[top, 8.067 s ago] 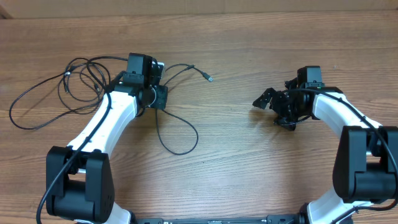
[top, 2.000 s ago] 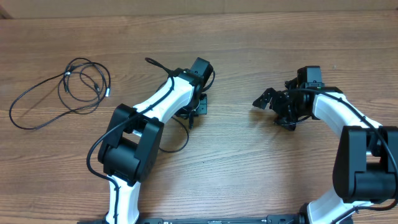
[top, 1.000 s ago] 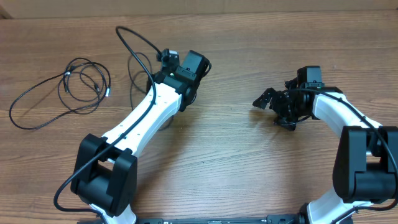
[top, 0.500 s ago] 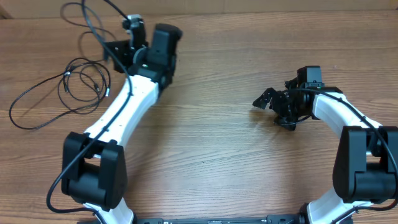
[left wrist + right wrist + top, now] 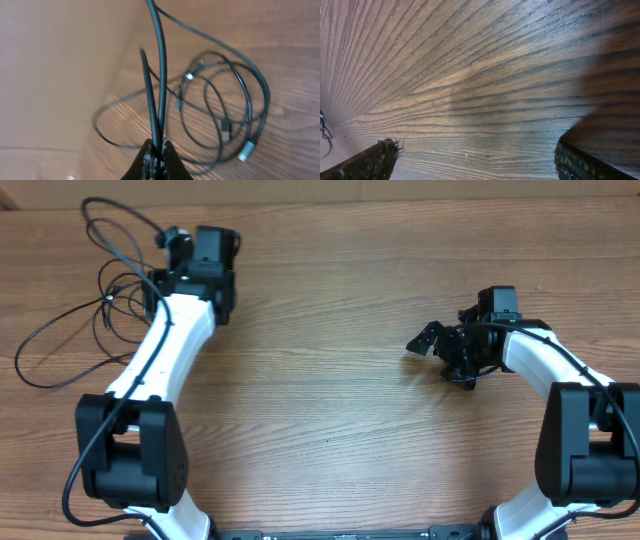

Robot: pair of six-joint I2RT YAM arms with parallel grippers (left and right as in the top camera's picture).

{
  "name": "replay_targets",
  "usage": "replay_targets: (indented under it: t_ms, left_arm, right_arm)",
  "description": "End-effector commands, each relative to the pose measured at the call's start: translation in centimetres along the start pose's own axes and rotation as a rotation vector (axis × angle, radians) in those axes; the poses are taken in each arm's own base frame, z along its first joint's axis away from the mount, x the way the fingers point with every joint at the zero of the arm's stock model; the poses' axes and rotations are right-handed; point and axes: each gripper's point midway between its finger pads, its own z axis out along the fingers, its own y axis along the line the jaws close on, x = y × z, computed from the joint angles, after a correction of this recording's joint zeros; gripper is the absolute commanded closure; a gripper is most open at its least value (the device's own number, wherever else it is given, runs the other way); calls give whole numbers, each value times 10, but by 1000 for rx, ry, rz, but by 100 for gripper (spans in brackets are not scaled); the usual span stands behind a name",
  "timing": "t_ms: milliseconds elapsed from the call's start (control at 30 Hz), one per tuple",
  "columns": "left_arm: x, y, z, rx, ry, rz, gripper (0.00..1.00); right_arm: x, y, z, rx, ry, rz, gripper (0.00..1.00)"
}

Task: Untangle cables
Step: 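Carry the cable left onto the cable pile with the left gripper, then open the left gripper to release the cable on the pile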

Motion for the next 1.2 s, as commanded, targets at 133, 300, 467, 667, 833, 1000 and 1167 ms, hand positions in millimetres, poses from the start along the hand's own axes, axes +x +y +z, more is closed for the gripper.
replay_targets:
  t_ms: [133, 300, 467, 667, 833, 1000, 1167]
  left_arm:
    - [24, 4, 26, 193, 156, -209, 96]
    - [39, 13, 44, 244, 237, -252, 96]
    - [50, 30, 59, 225, 291, -323, 96]
    - [71, 51, 74, 164, 365, -447, 96]
    - [92, 53, 86, 135, 400, -488, 96]
    - [113, 47, 98, 123, 409, -502, 96]
    - [126, 42, 105, 121, 408, -512, 96]
  right_arm:
    - [3, -32, 13, 120, 1, 20, 0]
    - [3, -32, 13, 120, 1, 20, 0]
    - [3, -32, 13, 120, 1, 20, 0]
    - [3, -32, 13, 120, 1, 20, 0]
    - [3, -32, 13, 120, 2, 20, 0]
    - [3, -32, 13, 120, 1, 20, 0]
    - [3, -32, 13, 120, 1, 20, 0]
